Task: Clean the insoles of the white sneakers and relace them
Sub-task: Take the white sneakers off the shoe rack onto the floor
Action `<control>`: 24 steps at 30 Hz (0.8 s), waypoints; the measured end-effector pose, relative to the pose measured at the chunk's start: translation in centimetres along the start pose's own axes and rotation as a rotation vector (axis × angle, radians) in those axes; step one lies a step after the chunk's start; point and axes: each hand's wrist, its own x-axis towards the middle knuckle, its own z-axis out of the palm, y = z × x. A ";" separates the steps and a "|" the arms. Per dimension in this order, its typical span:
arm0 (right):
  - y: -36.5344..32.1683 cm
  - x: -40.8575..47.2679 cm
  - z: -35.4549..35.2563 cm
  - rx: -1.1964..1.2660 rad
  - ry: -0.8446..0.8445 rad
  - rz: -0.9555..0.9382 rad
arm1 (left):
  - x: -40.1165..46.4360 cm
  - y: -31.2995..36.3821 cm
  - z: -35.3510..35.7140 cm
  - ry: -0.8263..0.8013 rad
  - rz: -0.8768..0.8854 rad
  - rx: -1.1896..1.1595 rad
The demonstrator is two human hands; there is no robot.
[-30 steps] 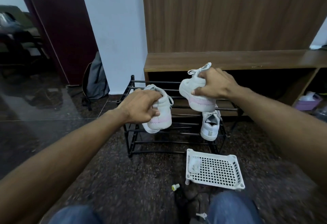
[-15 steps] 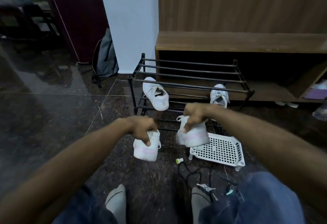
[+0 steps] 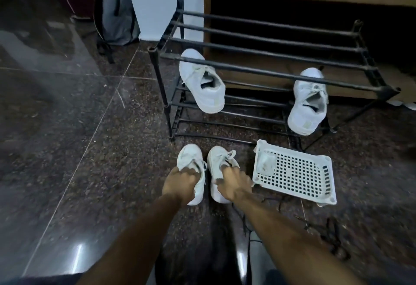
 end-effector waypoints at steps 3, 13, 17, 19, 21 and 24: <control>-0.3 1.0 2.7 -0.010 0.007 0.013 | 1.4 0.4 1.7 -0.005 0.055 -0.013; 1.4 2.4 7.3 -0.045 -0.062 -0.008 | 2.5 1.1 6.8 0.064 0.135 -0.141; 2.7 2.8 5.1 -0.017 -0.139 -0.110 | 2.8 1.0 4.1 -0.139 0.115 -0.212; 3.7 3.1 2.6 -0.039 -0.105 -0.154 | 3.2 1.0 2.3 -0.077 0.093 -0.220; 4.9 3.5 -0.8 -0.062 -0.015 -0.167 | 4.2 1.0 -0.4 0.025 0.072 -0.237; 6.8 4.2 -6.8 -0.095 0.237 -0.145 | 6.3 0.7 -5.7 0.223 0.061 -0.272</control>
